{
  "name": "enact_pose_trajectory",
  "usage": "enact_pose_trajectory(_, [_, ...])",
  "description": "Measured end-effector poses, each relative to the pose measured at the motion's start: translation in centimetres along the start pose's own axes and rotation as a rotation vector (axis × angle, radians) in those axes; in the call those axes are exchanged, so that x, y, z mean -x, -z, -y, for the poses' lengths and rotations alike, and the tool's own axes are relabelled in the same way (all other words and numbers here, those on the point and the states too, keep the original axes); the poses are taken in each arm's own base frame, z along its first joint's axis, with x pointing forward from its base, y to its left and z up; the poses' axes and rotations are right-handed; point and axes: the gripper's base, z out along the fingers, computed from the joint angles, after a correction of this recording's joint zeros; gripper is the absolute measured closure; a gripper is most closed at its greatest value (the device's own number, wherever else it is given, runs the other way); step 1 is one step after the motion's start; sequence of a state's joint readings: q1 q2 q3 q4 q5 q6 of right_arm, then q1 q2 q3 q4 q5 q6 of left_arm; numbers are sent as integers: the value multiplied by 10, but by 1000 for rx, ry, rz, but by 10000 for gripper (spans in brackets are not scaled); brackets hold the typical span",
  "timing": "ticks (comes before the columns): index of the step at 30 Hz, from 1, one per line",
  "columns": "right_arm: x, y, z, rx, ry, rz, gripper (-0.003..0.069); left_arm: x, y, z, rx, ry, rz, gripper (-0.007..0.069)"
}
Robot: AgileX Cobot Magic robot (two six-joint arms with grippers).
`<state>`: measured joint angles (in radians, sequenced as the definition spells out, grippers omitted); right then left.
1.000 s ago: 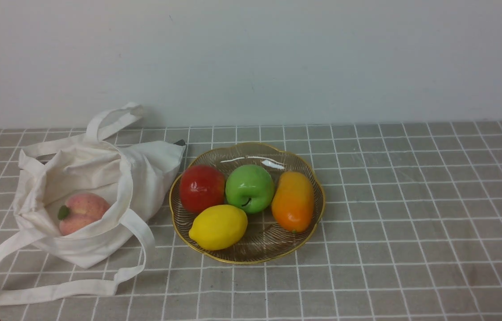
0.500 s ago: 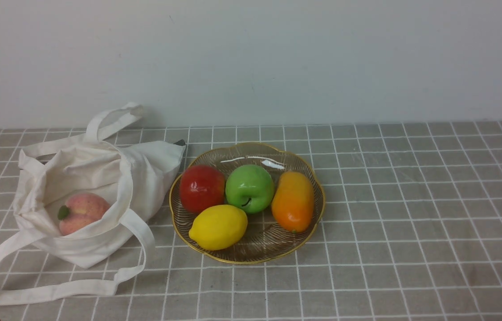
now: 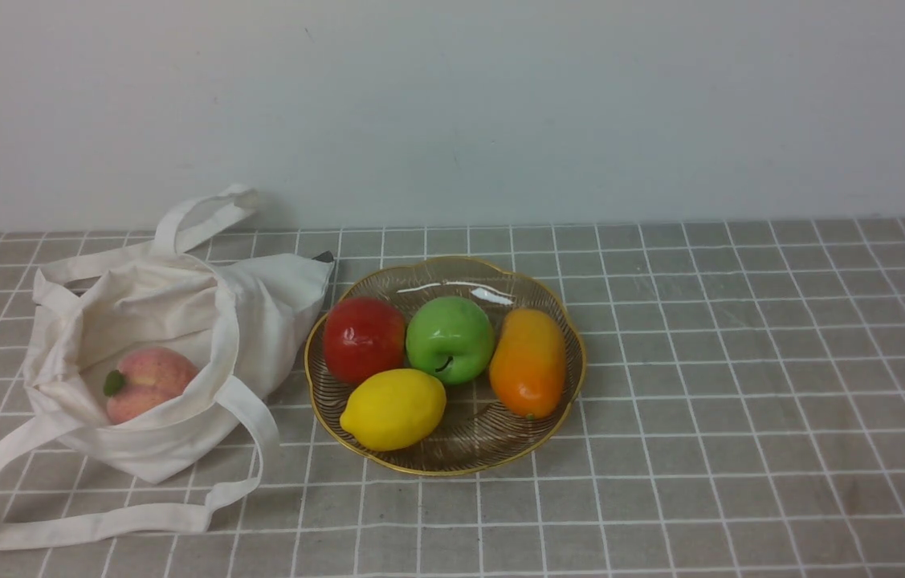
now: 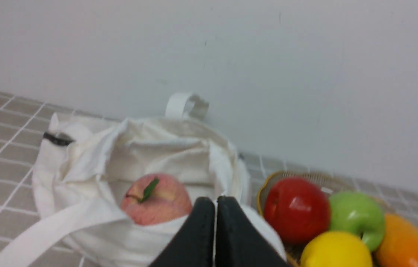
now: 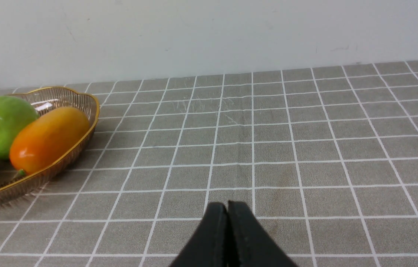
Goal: Take the fruit out of the bag on the grey coffee tablecloth and place them on the plate.
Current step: 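Reach into the cloth bag and grasp the peach with the left gripper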
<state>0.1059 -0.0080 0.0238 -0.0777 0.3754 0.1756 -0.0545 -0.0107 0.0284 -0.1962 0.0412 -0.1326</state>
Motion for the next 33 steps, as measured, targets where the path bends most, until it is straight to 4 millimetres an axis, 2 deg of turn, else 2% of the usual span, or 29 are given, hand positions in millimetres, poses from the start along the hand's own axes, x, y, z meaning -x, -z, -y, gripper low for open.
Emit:
enact_pose_trajectory(3, [0, 0, 0, 0, 0, 0, 673, 6, 0, 1, -10, 13, 70, 632])
enact_pose_trajectory(4, [0, 0, 0, 0, 0, 0, 673, 15, 1, 2, -22, 16, 164, 632])
enact_pose_trajectory(8, [0, 0, 0, 0, 0, 0, 673, 32, 6, 4, -47, 21, 349, 632])
enact_pose_trajectory(11, [0, 0, 0, 0, 0, 0, 673, 65, 8, 16, -68, 30, 399, 632])
enact_pose_trajectory(12, [0, 0, 0, 0, 0, 0, 673, 69, 9, 17, -71, 30, 409, 632])
enact_pose_trajectory(15, [0, 0, 0, 0, 0, 0, 673, 97, -3, 32, -58, 28, 203, 632])
enact_pose_trajectory(16, [0, 0, 0, 0, 0, 0, 673, 108, -11, 38, -45, 26, 82, 632])
enact_pose_trajectory(18, [0, 0, 0, 0, 0, 0, 673, 114, -27, 45, -10, 17, -160, 632])
enact_pose_trajectory(19, [0, 0, 0, 0, 0, 0, 673, 114, -27, 45, -10, 17, -160, 632])
enact_pose_trajectory(20, [0, 0, 0, 0, 0, 0, 673, 119, -41, 48, 13, 11, -293, 632])
enact_pose_trajectory(22, [0, 0, 0, 0, 0, 0, 673, 119, -63, 50, 53, -13, -517, 632])
enact_pose_trajectory(25, [0, 0, 0, 0, 0, 0, 673, 118, -93, 50, 78, -102, -708, 632])
enact_pose_trajectory(26, [0, 0, 0, 0, 0, 0, 673, 117, -95, 49, 78, -114, -719, 632])
enact_pose_trajectory(27, [0, 0, 0, 0, 0, 0, 673, 113, -114, 46, 97, -160, -795, 632])
enact_pose_trajectory(33, [0, 0, 0, 0, 0, 0, 673, 106, -168, 25, 194, -160, -916, 631])
